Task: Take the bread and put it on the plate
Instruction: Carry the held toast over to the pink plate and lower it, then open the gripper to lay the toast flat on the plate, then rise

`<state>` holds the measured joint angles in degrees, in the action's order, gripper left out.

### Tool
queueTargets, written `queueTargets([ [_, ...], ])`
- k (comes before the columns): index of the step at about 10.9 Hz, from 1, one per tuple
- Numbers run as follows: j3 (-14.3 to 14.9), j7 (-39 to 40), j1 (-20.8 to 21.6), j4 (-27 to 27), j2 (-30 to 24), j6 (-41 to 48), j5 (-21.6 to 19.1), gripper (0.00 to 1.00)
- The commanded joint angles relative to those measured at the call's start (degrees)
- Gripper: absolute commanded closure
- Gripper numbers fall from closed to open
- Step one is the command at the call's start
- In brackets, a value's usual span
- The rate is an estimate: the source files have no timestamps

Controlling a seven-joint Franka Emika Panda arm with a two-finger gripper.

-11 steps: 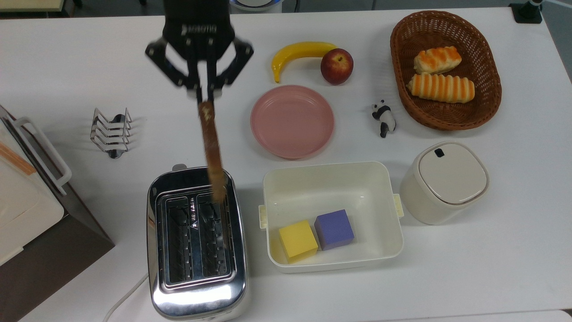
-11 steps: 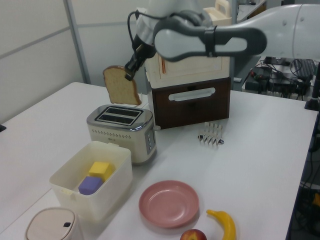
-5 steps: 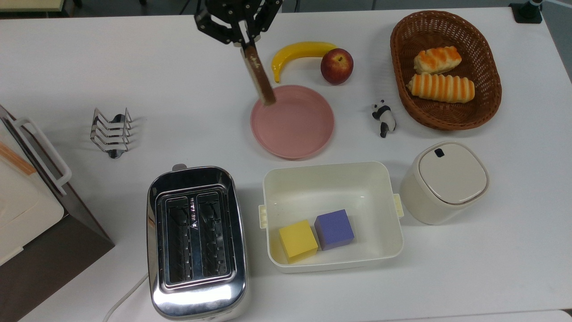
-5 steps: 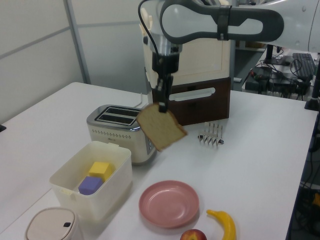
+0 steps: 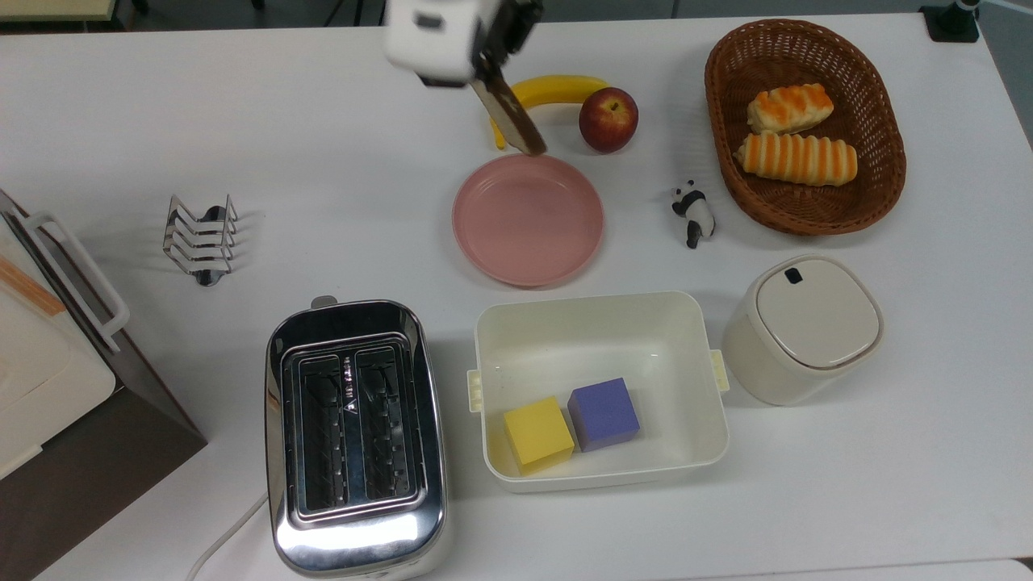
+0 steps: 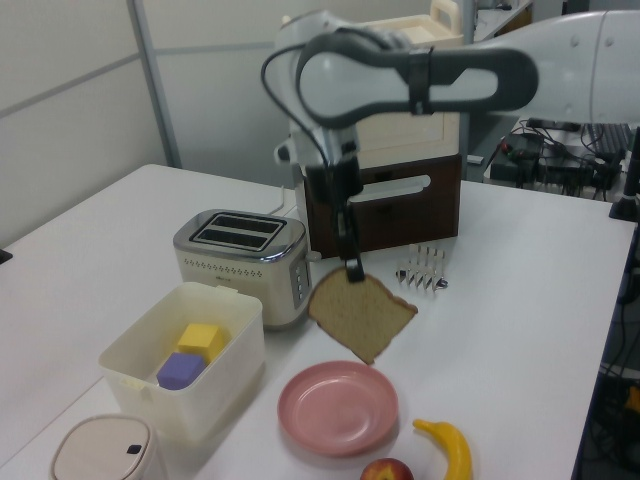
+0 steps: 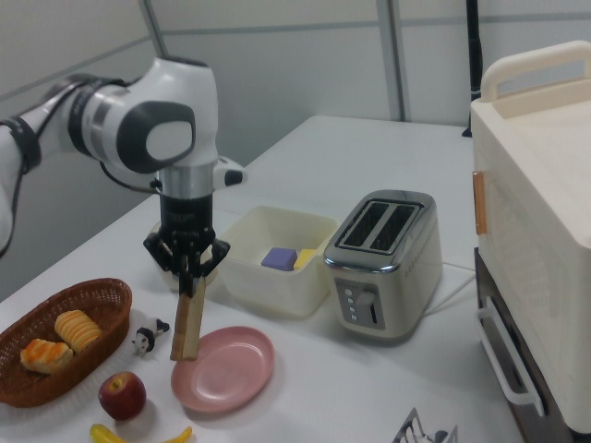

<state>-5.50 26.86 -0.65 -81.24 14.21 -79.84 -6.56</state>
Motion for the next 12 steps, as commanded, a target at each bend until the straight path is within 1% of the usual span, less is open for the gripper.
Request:
queueTargets([
  [1, 0.49, 0.83, 4.94, -0.24, 5.98, 0.3, -0.12, 0.88],
  [2, 0.49, 0.83, 5.3, 0.02, 7.83, 0.21, -0.55, 0.87],
  [3, 0.49, 0.83, 6.09, 0.02, 8.46, -0.58, -0.21, 0.86],
  [4, 0.75, 0.83, 6.88, -0.15, 8.38, -2.93, -0.03, 0.68],
  [5, 1.1, 0.22, 6.89, -0.33, 8.55, -5.05, 0.15, 0.01],
  [7, 1.19, -0.05, 6.62, -0.15, 9.7, -7.08, 3.38, 0.0],
  [9, 1.45, -0.4, 6.01, 0.37, 9.52, -7.79, 6.11, 0.0],
  [10, 1.8, -0.4, 5.83, 0.46, 9.09, -7.7, 8.13, 0.0],
  [12, 3.82, -0.84, 5.83, 1.08, 8.21, -7.62, 9.9, 0.0],
])
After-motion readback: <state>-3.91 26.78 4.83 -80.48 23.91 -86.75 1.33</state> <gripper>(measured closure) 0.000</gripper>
